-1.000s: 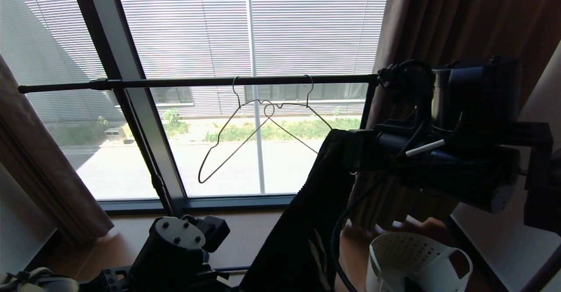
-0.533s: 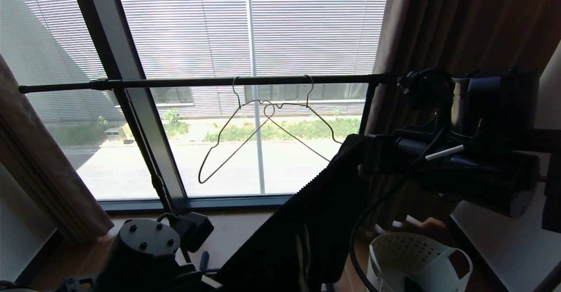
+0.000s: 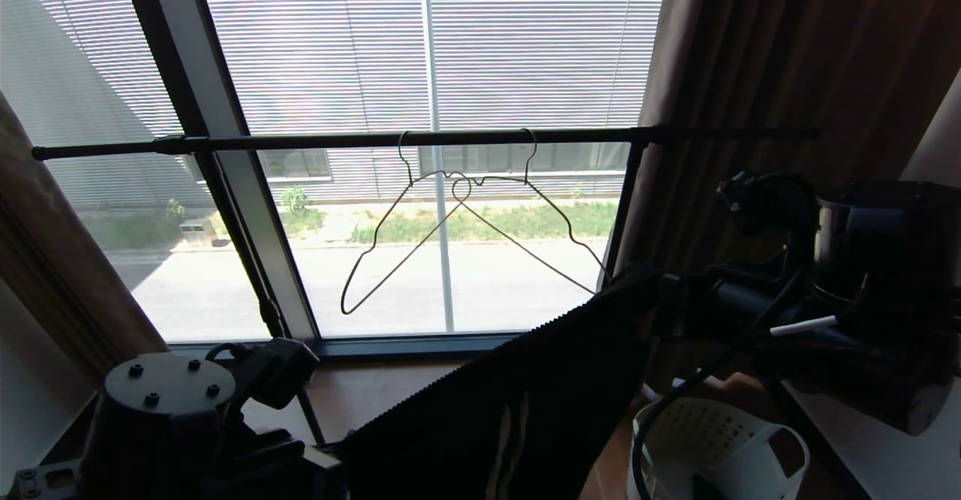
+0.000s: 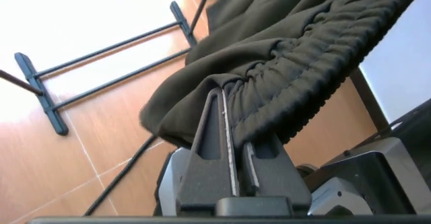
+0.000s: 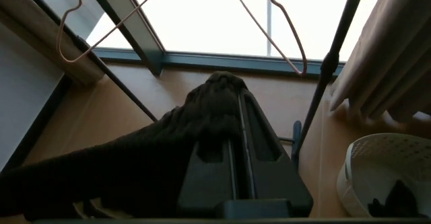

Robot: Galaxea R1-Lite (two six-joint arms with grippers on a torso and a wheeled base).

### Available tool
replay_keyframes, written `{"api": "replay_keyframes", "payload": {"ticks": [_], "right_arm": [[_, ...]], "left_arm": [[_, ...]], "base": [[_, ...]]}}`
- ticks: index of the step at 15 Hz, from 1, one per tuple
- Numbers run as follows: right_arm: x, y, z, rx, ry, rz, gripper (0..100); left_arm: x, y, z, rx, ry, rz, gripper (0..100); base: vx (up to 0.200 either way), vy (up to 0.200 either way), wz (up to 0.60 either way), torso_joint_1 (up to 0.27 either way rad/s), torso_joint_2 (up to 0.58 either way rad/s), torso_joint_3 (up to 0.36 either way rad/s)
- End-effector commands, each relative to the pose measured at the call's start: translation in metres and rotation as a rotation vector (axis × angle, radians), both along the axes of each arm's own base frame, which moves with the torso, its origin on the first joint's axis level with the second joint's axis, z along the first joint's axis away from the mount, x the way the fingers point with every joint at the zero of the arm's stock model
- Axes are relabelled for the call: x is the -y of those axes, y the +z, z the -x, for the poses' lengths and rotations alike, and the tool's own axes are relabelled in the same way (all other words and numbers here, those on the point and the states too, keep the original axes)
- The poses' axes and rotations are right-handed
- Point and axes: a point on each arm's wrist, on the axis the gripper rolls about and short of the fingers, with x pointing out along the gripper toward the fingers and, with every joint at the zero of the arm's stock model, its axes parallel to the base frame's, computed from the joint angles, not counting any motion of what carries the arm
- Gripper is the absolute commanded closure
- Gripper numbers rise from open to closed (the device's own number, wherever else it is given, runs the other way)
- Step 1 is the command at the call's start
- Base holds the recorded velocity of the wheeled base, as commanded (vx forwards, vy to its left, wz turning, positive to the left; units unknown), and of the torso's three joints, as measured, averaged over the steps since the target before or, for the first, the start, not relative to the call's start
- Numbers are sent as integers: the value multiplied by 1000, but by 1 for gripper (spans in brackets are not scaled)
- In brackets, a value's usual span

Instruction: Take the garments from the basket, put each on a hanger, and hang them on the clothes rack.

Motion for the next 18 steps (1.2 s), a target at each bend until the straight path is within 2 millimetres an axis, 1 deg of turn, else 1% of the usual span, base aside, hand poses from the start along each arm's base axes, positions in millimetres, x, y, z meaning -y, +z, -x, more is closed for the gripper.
{"api": "replay_keyframes", "payload": {"ticks": [1, 3, 4, 5, 6, 9, 11, 13, 16, 18], "right_arm": [[7, -13, 9, -16, 2, 12, 100], [9, -19, 12, -18, 0, 14, 100], [13, -28, 18, -28, 3, 26, 100], [16, -30, 23, -32, 6, 32, 100], [17, -30, 26, -31, 10, 31, 100], [12, -33, 34, -37, 50, 31, 100], [9, -32, 38, -35, 69, 28, 100], [10, -36, 42, -44, 78, 39, 100], [15, -38, 68, -25, 167, 71, 100], [19, -43, 86, -2, 249, 134, 100]], "left_arm": [[-2, 15, 2, 61, -5, 44, 100], [-1, 20, 0, 82, -8, 52, 100], [-1, 25, -4, 104, -4, 54, 100], [0, 27, -7, 116, -4, 51, 100], [-1, 28, -9, 124, -1, 48, 100], [2, 31, -13, 130, -21, 5, 100], [4, 40, -16, 121, -19, 0, 100], [4, 50, -19, 138, -13, 10, 100], [8, 65, -31, 152, -14, 32, 100], [14, 71, -47, 153, -27, 57, 100]], "base": [[0, 0, 0, 0, 0, 0], [0, 0, 0, 0, 0, 0], [0, 0, 0, 0, 0, 0], [0, 0, 0, 0, 0, 0], [0, 0, 0, 0, 0, 0], [0, 0, 0, 0, 0, 0], [0, 0, 0, 0, 0, 0], [0, 0, 0, 0, 0, 0], [0, 0, 0, 0, 0, 0], [0, 0, 0, 0, 0, 0]]}}
